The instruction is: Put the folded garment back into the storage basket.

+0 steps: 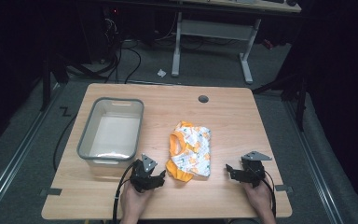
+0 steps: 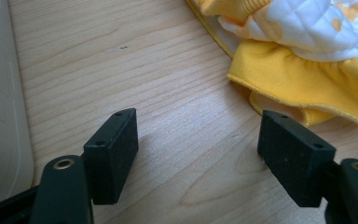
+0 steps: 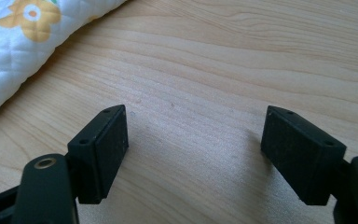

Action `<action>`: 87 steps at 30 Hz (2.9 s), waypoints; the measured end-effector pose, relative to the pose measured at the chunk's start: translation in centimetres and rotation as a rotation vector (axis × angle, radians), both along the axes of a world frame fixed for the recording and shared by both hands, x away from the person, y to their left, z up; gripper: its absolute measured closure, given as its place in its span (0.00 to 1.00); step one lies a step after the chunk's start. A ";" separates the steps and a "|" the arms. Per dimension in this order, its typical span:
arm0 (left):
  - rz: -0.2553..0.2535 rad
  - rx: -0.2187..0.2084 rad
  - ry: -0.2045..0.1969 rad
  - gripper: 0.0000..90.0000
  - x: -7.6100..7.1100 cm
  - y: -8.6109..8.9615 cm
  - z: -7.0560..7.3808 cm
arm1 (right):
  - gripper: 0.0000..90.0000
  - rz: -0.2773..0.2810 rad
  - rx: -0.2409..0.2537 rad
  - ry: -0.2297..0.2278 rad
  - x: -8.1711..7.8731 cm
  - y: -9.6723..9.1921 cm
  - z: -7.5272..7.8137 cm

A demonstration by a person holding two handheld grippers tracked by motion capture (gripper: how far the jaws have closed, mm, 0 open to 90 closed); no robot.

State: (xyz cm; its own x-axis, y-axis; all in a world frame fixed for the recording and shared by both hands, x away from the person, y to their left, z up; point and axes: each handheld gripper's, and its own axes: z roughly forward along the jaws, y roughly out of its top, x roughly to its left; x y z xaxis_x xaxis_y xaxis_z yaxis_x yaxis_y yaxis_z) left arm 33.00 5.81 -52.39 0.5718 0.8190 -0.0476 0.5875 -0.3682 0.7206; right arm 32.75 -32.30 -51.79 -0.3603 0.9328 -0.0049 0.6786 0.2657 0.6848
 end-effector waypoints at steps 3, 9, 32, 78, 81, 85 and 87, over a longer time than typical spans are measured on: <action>0.005 0.000 0.003 0.30 0.0 -0.1 0.0 | 0.26 -0.001 -0.001 0.000 0.0 0.0 0.0; 0.008 0.003 0.004 0.28 0.0 -0.3 0.0 | 0.26 0.000 -0.001 0.000 0.0 0.0 0.0; -0.020 -0.046 0.003 0.27 -0.6 -0.2 1.2 | 0.26 0.002 0.000 0.000 0.0 0.0 0.0; -0.098 -0.100 0.004 0.20 1.9 -4.5 5.3 | 0.26 0.003 0.000 0.001 0.0 0.0 0.0; -0.092 -0.092 0.006 0.19 2.4 -4.8 5.4 | 0.26 0.002 0.001 0.001 0.0 0.0 0.0; -0.082 -0.102 0.006 0.18 3.1 -4.8 5.6 | 0.26 0.002 0.001 0.001 0.0 0.0 0.0; -0.076 -0.101 0.012 0.18 3.5 -4.9 5.5 | 0.26 0.002 0.001 0.001 0.0 0.0 0.0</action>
